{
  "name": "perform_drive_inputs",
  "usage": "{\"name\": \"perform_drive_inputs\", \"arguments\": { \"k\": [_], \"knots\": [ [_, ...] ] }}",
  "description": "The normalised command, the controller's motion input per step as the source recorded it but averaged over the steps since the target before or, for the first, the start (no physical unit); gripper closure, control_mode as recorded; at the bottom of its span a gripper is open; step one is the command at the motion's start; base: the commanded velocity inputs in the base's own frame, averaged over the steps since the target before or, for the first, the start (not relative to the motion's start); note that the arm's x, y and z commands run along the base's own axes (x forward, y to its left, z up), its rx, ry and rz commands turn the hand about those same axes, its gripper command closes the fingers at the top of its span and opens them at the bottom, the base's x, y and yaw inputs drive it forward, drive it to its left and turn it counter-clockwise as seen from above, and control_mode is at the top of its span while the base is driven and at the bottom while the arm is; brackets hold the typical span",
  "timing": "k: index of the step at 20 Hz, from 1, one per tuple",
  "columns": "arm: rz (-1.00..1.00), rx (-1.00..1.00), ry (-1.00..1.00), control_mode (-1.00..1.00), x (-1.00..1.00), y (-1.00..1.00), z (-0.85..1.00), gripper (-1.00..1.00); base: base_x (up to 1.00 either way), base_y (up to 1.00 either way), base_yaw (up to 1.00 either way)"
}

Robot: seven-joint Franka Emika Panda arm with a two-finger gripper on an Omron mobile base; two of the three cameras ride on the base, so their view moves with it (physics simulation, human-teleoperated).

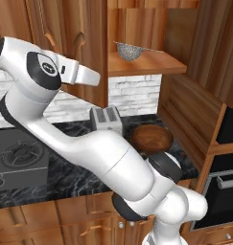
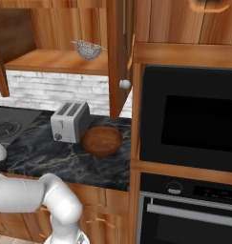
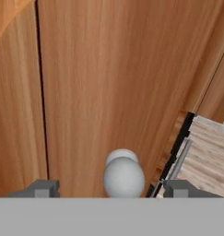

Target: Open the cabinet and setup a tea strainer by placing it in the bowl upright.

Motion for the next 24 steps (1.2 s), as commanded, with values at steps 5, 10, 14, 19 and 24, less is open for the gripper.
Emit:
{"name": "perform_drive_inputs", "arguments": {
  "k": [5,10,14,19,24],
  "knots": [
    [0.03,0.03,0.02,-1.0,-0.38,0.03,0.0,-1.0,0.0,0.0,0.0],
    [0.1,0.04,0.0,-1.0,-0.9,0.01,0.0,-1.0,0.0,0.0,0.0],
    [0.15,0.17,0.0,-1.0,-0.88,-0.23,0.03,-1.0,0.0,0.0,0.0],
    [0.22,0.44,0.0,-1.0,-0.72,-0.85,0.0,-1.0,0.0,0.0,0.0],
    [0.31,0.62,0.02,-1.0,-0.3,-0.93,-0.09,-1.0,0.0,0.0,0.0]
  ]
}}
